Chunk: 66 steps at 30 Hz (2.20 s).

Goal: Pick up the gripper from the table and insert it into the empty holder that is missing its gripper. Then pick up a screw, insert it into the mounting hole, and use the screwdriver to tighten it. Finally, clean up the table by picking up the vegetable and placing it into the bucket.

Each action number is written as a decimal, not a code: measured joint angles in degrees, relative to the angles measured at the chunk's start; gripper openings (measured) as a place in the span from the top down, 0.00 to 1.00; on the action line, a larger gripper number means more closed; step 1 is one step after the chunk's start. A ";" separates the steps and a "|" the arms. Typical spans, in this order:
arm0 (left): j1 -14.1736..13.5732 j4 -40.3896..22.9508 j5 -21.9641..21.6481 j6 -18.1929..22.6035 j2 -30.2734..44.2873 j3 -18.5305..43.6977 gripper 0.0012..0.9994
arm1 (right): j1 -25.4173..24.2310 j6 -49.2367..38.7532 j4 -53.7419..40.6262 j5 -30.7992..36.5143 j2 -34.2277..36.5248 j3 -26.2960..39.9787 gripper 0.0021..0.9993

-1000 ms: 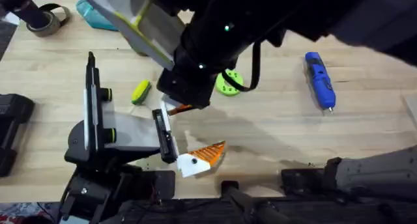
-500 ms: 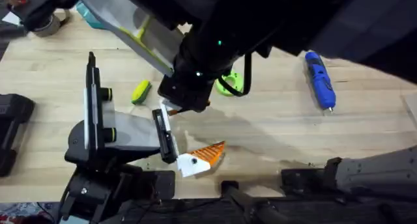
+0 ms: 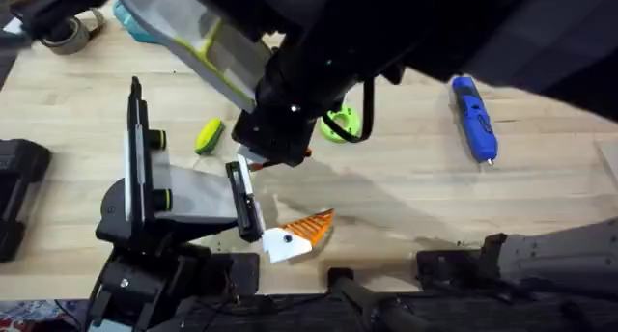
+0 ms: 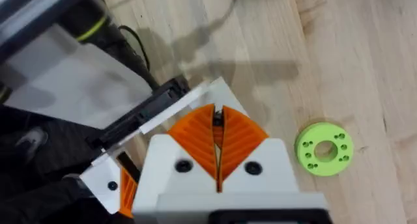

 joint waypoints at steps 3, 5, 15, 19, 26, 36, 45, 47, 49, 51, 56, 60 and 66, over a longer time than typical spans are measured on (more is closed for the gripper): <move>0.00 -0.01 0.00 0.00 0.01 0.00 0.01 | 0.00 -0.01 0.32 -0.19 -1.11 -0.11 0.99; 0.00 0.00 0.00 0.00 0.00 0.00 0.01 | 0.00 -0.01 0.30 -0.28 -1.83 -0.11 0.99; 0.00 0.00 0.00 0.00 0.00 0.00 0.01 | 0.00 0.00 0.13 -0.26 -2.33 -0.38 0.99; 0.00 0.00 0.00 0.00 0.00 0.00 0.01 | 0.00 0.00 1.52 -0.27 -2.35 -1.68 0.99; 0.00 0.00 0.00 0.00 0.00 0.00 0.01 | 0.00 0.01 2.56 -0.27 -2.33 -2.99 0.99; 0.00 -0.01 0.00 0.00 0.00 0.00 0.01 | 0.00 0.01 2.02 -0.26 -2.34 -3.14 0.99; 0.00 0.00 0.00 0.00 0.01 0.00 0.01 | 0.00 0.01 2.96 -0.26 -2.33 -3.63 0.99; 0.00 0.00 0.00 0.00 0.00 0.00 0.01 | 0.00 0.00 3.05 -0.26 -2.34 -3.63 0.99; 0.00 0.00 0.00 0.00 0.00 0.00 0.01 | 0.00 0.01 3.03 -0.26 -2.33 -3.63 0.99; 0.00 0.00 0.00 0.00 0.00 0.00 0.01 | 0.00 0.00 3.03 -0.26 -2.33 -3.63 0.99; 0.00 0.00 0.00 0.00 0.02 0.00 0.01 | 0.00 0.02 2.99 -0.26 -2.33 -3.63 0.99; 0.00 -0.01 0.00 0.00 0.00 0.00 0.01 | 0.00 0.00 2.80 -0.26 -2.33 -3.63 0.99; 0.00 0.00 0.00 0.00 0.01 0.00 0.01 | 0.00 0.01 2.36 -0.26 -2.33 -3.65 0.99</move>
